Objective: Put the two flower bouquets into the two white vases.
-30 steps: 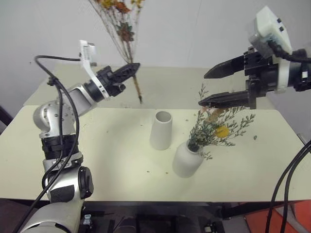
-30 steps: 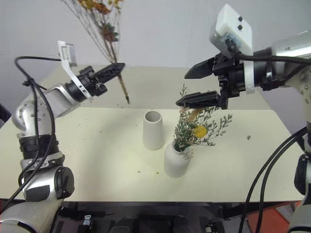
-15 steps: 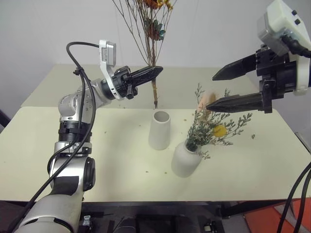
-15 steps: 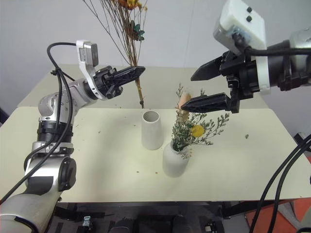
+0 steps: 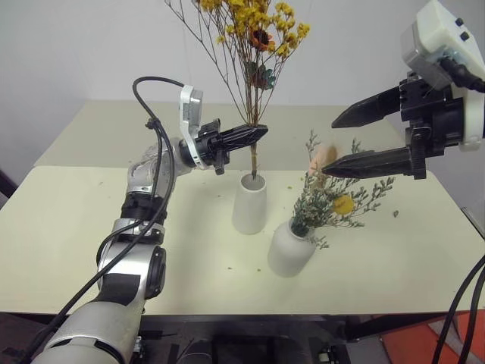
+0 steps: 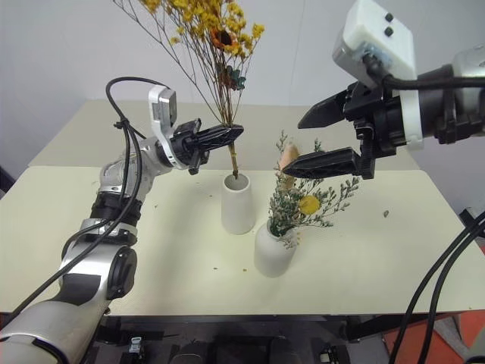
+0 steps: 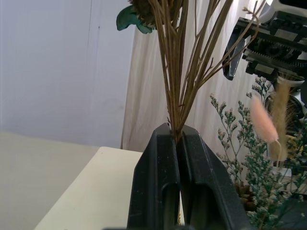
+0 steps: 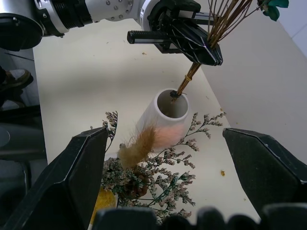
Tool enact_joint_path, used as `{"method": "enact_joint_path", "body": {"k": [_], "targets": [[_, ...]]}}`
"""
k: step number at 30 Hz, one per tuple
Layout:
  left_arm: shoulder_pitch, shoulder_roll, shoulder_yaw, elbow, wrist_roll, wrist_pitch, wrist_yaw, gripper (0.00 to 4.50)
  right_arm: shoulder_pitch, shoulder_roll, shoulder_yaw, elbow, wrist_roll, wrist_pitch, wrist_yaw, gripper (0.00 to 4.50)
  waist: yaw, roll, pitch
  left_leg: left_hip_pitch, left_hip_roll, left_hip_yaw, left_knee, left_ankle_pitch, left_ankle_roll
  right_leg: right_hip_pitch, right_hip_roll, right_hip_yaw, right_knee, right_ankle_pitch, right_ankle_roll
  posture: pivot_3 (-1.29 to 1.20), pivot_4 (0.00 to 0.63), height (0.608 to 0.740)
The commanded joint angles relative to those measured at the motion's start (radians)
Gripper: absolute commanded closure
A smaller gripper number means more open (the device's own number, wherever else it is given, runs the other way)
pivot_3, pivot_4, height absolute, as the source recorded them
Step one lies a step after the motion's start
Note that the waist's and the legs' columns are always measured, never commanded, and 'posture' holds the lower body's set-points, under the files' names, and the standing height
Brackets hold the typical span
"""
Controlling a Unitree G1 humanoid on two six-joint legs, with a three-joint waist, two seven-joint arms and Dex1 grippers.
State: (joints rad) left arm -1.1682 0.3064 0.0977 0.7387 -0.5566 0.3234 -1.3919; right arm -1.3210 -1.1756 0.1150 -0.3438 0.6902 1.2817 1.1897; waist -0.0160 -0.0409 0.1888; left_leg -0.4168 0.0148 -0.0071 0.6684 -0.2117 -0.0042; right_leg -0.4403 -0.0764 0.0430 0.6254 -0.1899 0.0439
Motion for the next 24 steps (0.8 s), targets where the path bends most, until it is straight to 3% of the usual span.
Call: {"method": "enact_joint_path", "body": {"k": [1,19,24], "targets": [[-0.034,-0.006,0.000,0.020,0.031,-0.074,-0.033,4.44,-0.013,-0.021,-0.023,-0.007,-0.002,-0.007,-0.008,0.00,0.000,0.000,0.000,0.000,0.000,0.000,0.000,0.000,0.000,0.000,0.000,0.000,0.000,0.000,0.000,0.00,0.150,0.740],[0.027,-0.012,-0.013,0.035,0.097,-0.118,-0.051,4.44,0.006,-0.020,-0.026,-0.012,-0.008,-0.018,-0.040,0.00,0.001,0.000,0.000,0.000,0.000,0.000,0.000,0.000,0.000,0.000,0.000,0.000,0.000,0.000,0.000,0.00,0.150,0.740],[0.043,-0.014,-0.015,0.027,0.105,-0.141,-0.052,3.16,0.010,-0.017,-0.027,-0.008,-0.011,-0.026,-0.043,0.00,0.001,0.000,0.000,0.000,0.000,0.000,0.000,0.000,0.000,0.000,0.000,0.000,0.000,0.000,0.000,0.00,0.150,0.740]]}}
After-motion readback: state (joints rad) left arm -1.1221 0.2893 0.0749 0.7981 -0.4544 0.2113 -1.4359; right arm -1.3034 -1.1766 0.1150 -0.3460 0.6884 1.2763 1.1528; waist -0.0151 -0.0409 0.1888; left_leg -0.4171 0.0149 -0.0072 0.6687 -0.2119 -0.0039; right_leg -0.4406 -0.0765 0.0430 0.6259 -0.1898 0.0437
